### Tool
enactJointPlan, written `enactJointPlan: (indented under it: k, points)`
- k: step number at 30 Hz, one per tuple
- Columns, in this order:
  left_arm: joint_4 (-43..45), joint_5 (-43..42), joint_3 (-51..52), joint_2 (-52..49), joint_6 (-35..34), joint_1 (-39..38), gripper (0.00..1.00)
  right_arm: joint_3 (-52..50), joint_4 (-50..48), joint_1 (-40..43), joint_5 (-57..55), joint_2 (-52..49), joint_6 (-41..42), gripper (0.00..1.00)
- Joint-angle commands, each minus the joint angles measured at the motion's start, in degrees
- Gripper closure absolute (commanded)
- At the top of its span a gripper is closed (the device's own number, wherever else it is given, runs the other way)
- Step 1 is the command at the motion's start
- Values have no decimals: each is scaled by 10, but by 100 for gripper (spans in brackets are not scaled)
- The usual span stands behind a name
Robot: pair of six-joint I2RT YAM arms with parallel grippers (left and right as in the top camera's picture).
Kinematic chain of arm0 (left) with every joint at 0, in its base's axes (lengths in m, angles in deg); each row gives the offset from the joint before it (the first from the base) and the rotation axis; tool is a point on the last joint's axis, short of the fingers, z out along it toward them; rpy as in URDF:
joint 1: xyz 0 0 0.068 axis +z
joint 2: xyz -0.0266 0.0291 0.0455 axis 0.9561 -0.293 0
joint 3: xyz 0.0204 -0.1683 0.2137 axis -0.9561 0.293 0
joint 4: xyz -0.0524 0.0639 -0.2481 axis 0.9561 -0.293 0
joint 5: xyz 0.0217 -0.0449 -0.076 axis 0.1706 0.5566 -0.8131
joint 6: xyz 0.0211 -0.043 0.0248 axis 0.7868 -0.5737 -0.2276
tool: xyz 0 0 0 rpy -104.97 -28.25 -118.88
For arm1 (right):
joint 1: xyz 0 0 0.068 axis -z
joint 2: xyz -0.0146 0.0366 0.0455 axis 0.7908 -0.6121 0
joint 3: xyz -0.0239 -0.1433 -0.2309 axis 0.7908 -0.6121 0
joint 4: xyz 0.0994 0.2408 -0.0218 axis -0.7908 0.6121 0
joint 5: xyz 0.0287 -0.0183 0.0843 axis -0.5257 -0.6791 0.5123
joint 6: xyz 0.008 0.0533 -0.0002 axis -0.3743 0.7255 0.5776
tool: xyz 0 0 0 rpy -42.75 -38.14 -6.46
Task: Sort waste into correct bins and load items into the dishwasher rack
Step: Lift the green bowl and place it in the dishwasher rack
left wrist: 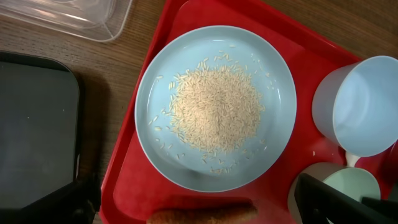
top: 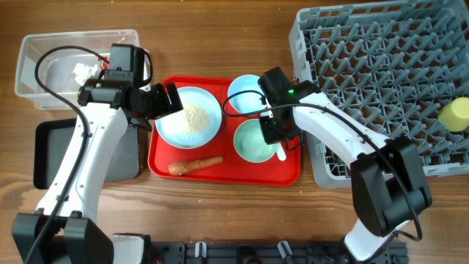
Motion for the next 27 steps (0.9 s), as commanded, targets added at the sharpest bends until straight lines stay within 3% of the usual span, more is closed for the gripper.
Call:
enactJointPlan:
  k: [1,6,13,21,27]
  points:
    - [-2,7,-4,9,5,3,0,41,24,3,-15,32,-2,96]
    - [-2,8,-4,9,5,3,0,82,22,37,-88,151,-8,96]
    - [-2,7,-4,9,5,3,0,83,-62,154,-181,269,-92,96]
    - [-2,7,-4,9,5,3,0,83,-309,300,-348,245,-216,96]
    - [-2,7,-4,9,5,3,0,83,-490,389,-432,167,-301,96]
